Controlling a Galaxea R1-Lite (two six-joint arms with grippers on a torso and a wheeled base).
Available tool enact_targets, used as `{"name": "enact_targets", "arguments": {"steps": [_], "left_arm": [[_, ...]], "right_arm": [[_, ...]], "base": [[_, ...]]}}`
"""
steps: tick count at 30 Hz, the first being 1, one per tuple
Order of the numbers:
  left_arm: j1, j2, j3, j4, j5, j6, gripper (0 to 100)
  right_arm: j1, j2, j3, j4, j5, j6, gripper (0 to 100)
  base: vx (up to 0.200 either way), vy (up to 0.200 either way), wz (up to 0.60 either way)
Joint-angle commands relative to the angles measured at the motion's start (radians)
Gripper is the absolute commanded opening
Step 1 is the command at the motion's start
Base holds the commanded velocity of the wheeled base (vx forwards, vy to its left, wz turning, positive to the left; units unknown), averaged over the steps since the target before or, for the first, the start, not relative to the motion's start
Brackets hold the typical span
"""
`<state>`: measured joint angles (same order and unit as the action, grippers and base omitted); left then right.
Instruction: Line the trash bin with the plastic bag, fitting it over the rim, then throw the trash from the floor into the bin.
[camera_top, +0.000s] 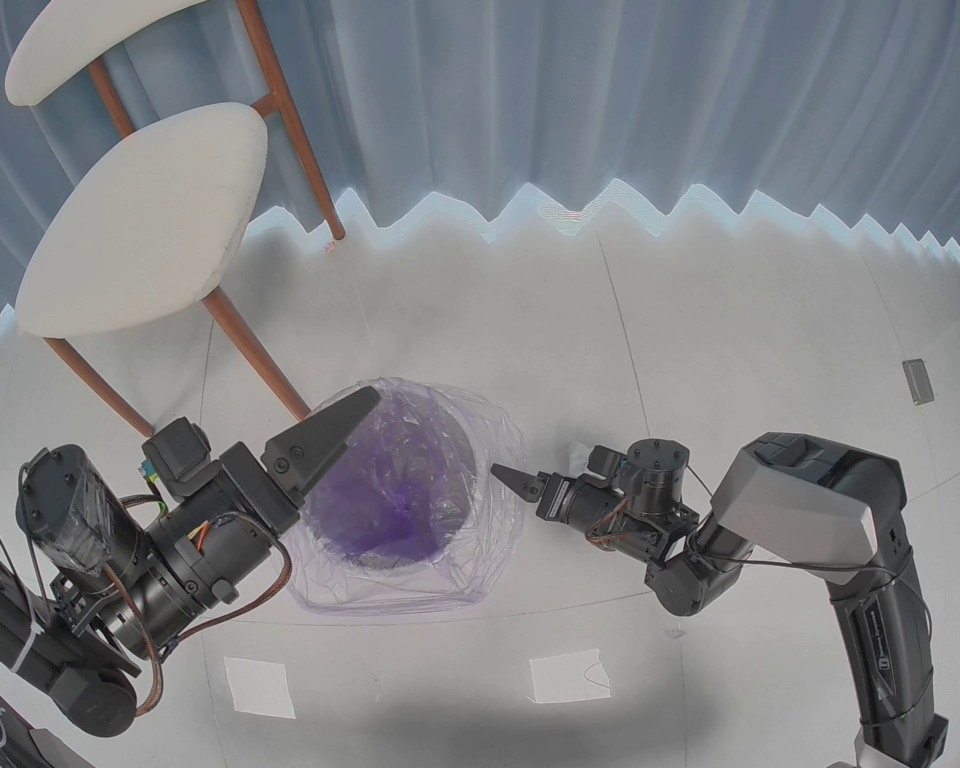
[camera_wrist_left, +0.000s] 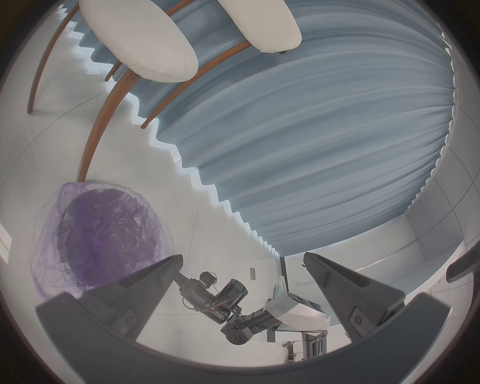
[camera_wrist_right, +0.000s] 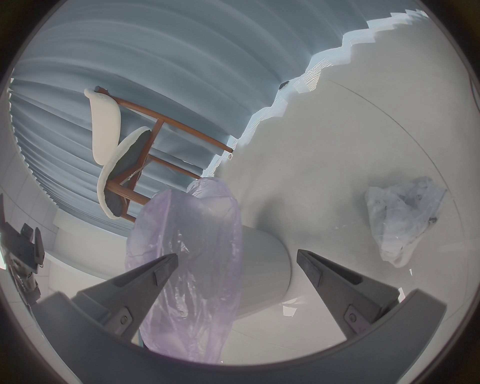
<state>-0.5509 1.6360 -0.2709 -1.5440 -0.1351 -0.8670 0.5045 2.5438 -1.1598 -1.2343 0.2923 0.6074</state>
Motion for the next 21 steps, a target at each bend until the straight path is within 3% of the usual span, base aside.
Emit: {"name": "enact_targets", "arguments": {"steps": [1, 2, 17, 21], "left_arm": [[-0.004, 0.002, 0.002, -0.001, 0.000, -0.001, 100], [-0.004, 0.004, 0.002, -0.001, 0.000, -0.001, 100], [-0.004, 0.016, 0.004, -0.001, 0.000, 0.000, 100], [-0.004, 0.016, 0.005, -0.001, 0.000, 0.000, 100]], "right_arm": [[-0.001, 0.044, -0.021, -0.008, 0.001, 0.005, 100], [-0.001, 0.044, -0.026, -0.008, 0.001, 0.006, 0], [-0.024, 0.154, -0.141, 0.002, -0.009, -0.003, 0], [-0.052, 0.190, -0.195, 0.062, -0.010, -0.005, 0]], "base": [[0.000, 0.000, 0.00], [0.000, 0.000, 0.00], [0.000, 0.000, 0.00], [0.000, 0.000, 0.00]]}}
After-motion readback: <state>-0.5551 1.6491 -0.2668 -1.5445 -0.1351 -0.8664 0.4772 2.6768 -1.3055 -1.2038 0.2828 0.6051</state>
